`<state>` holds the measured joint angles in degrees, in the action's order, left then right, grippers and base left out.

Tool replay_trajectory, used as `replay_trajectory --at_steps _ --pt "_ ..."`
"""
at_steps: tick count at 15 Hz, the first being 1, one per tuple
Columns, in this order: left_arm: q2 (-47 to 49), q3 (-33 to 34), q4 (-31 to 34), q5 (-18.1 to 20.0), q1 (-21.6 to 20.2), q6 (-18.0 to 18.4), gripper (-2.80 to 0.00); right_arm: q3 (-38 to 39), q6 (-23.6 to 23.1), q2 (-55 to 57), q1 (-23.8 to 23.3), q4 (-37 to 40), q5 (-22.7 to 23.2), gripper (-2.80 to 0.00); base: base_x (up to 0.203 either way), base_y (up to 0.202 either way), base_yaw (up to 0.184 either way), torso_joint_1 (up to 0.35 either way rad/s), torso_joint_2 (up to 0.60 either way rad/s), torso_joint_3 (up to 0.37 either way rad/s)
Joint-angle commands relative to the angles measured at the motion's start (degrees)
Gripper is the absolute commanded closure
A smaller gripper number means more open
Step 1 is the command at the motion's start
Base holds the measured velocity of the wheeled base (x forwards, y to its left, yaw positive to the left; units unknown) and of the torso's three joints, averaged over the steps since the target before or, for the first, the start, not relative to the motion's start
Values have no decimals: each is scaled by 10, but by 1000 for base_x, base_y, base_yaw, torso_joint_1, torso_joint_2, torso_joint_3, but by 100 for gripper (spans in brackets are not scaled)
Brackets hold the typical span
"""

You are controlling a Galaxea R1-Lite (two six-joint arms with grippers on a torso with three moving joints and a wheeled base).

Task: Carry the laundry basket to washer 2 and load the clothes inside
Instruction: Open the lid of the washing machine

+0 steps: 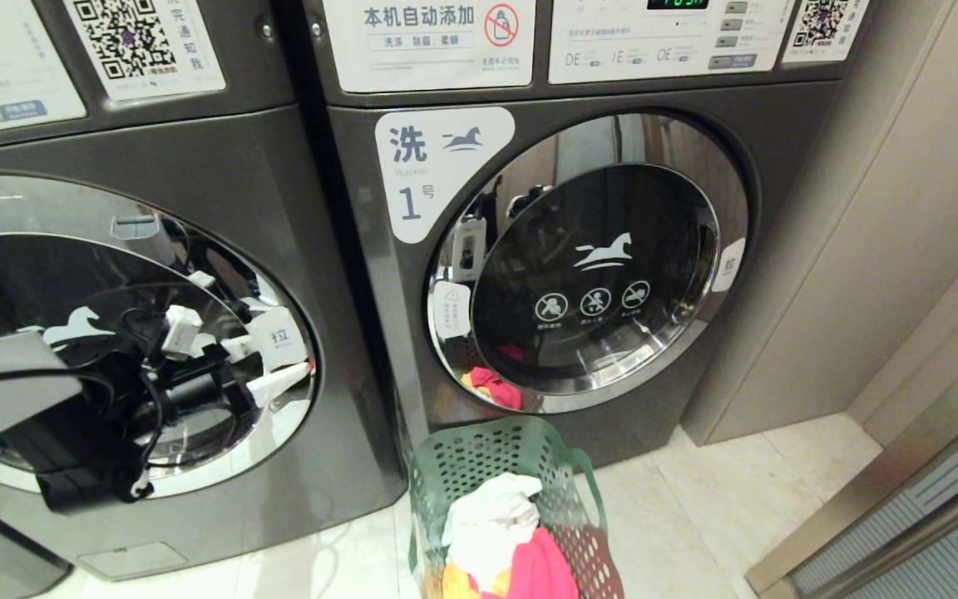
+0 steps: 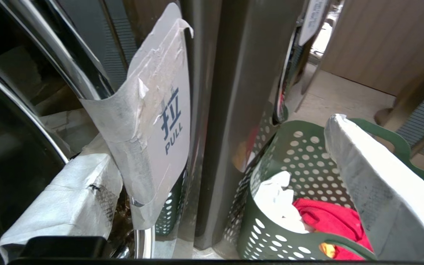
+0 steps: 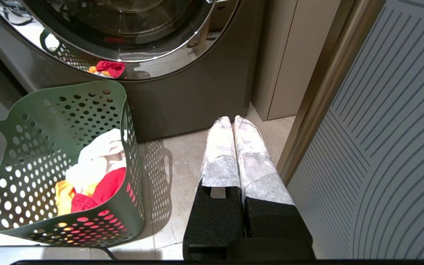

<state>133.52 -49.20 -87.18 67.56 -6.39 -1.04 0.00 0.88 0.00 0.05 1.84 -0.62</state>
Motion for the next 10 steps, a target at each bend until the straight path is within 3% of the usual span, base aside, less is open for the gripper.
replay_trajectory --at_steps 1,6,10 --pt "-2 1 -5 31 1 0 -280 4 0 1 0 0 0 0 0 0 0 0 0 0" --pt "-23 61 -5 100 -7 -2 -280 4 0 1 0 0 0 0 0 0 0 0 0 0" --pt "-35 84 -5 117 -38 2 -280 4 0 1 0 0 0 0 0 0 0 0 0 0"
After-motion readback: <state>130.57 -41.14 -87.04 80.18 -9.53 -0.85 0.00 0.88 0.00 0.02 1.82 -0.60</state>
